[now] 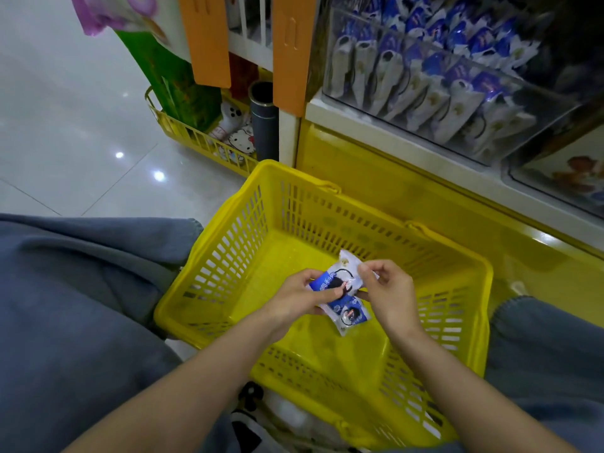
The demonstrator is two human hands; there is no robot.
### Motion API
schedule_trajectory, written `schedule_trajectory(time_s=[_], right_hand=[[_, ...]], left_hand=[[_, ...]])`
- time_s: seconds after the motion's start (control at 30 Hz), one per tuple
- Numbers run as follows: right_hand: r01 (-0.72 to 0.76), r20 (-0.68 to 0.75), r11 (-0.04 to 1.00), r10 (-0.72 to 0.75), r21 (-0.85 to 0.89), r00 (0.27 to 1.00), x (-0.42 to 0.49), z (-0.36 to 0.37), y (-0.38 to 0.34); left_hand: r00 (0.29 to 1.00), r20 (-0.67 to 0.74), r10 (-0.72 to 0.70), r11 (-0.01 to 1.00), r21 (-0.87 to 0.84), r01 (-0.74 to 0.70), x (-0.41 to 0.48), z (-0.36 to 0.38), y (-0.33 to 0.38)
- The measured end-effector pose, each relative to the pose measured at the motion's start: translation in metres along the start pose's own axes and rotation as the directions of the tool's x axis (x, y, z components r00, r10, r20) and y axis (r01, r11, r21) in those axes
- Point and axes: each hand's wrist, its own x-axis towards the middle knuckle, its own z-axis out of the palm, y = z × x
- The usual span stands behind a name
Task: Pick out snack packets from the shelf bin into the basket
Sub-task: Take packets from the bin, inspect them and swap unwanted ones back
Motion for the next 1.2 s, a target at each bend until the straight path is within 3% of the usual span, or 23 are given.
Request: schedule_trajectory(time_s=[0.1, 0.23, 0.3, 0.37, 0.5, 0.6, 0.73, 0.87, 1.0, 1.1, 1.2], right_hand=[[-0.179, 0.069, 0.972, 0.17, 0.155, 0.983, -0.003, 0.002, 0.009], [-0.244, 0.324, 0.964, 0.266, -0.109, 0.908, -0.013, 0.006, 0.024], [-0.125, 0.353, 0.954, 0.219, -0.272, 0.91, -0.018, 0.008, 0.027], [0.056, 0.361, 0.935, 0.079, -0.349, 0.929, -0.021, 0.012, 0.025], [0.128, 0.295, 0.97, -0.062, -0.207, 0.953, -0.021, 0.021, 0.012], [0.086, 0.236, 0.985, -0.049, -0.151, 0.971, -0.017, 0.022, 0.004], [0.052, 0.297, 0.994, -0.021, -0.095, 0.955, -0.016, 0.025, -0.004], [0.188, 0.287, 0.962, -0.126, -0.197, 0.95, -0.018, 0.024, -0.002], [0.38, 0.288, 0.831, -0.278, -0.406, 0.916, -0.019, 0.017, -0.003], [0.391, 0.216, 0.797, -0.326, -0.461, 0.92, -0.017, 0.015, -0.004], [0.376, 0.074, 0.829, -0.381, -0.413, 0.922, -0.013, 0.011, -0.006]], left_hand=[[0.992, -0.12, 0.036, 0.99, -0.13, -0.051, 0.0, -0.007, -0.003], [0.965, -0.254, 0.065, 0.986, -0.132, -0.101, 0.0, -0.018, -0.009], [0.959, -0.253, 0.126, 0.987, -0.064, -0.147, -0.001, -0.018, -0.01], [0.951, -0.237, 0.197, 0.98, 0.007, -0.201, -0.003, -0.017, -0.009], [0.949, -0.144, 0.282, 0.959, 0.059, -0.276, -0.006, -0.012, -0.009], [0.949, -0.158, 0.273, 0.961, -0.009, -0.278, -0.01, -0.012, -0.006], [0.935, -0.212, 0.283, 0.958, 0.016, -0.286, -0.011, -0.011, 0.002], [0.94, -0.217, 0.262, 0.965, 0.08, -0.251, -0.011, -0.008, 0.008], [0.947, -0.196, 0.254, 0.967, 0.071, -0.245, -0.011, -0.004, 0.01], [0.93, -0.261, 0.259, 0.966, 0.079, -0.247, -0.009, 0.0, 0.011], [0.876, -0.393, 0.279, 0.953, 0.225, -0.203, -0.004, -0.001, 0.008]])
